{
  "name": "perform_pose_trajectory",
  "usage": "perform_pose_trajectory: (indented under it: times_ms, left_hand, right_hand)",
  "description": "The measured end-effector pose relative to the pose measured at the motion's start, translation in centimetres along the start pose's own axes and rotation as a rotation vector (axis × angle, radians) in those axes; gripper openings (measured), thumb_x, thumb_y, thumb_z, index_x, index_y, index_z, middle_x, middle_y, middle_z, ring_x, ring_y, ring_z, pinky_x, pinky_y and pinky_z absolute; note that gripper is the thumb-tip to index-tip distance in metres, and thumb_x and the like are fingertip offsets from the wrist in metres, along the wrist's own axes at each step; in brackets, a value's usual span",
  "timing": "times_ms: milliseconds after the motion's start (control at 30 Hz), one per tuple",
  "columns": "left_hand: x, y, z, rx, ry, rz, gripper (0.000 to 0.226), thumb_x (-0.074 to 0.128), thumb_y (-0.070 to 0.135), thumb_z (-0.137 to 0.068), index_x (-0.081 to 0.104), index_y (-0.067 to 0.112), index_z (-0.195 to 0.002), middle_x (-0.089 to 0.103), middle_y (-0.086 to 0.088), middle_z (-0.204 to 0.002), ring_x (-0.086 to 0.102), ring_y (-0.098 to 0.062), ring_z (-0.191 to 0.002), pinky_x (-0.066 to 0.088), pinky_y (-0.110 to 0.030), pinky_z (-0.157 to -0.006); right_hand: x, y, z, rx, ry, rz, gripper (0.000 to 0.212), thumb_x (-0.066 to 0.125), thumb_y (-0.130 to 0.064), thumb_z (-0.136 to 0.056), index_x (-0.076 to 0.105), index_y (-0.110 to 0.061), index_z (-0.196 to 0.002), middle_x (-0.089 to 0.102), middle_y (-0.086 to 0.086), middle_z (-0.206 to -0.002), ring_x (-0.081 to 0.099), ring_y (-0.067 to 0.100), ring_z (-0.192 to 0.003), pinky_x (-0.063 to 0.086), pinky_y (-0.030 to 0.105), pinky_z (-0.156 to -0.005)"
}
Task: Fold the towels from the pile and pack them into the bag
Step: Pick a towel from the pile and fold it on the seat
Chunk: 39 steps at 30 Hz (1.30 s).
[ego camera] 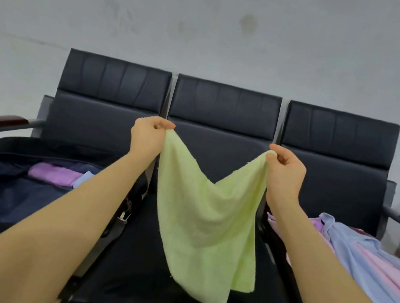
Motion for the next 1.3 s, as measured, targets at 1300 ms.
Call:
perform_pose_trajectory:
  times_ms: [1300]
  left_hand:
    - [-0.6,-5.0,0.6,-0.235,0.224,0.091,0.046,0.045,-0.006,-0.087,0.059,0.009,-0.128,0.06,-0.007,-0.127,0.064,-0.028,-0.094,0.054,-0.034,-0.078]
  right_hand:
    - [-4.5,3.9,-3.1,0.123,0.214,0.161,0.03,0.047,-0.004,-0.092,0.065,-0.009,-0.115,0.063,0.006,-0.115,0.056,0.02,-0.097,0.044,0.029,-0.081]
Point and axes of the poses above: each hand's wrist, its own z-axis away from the middle knuckle, its own x-axis out of the palm, y = z × x, the point moved 10 cm from there along -z, towards the middle knuckle
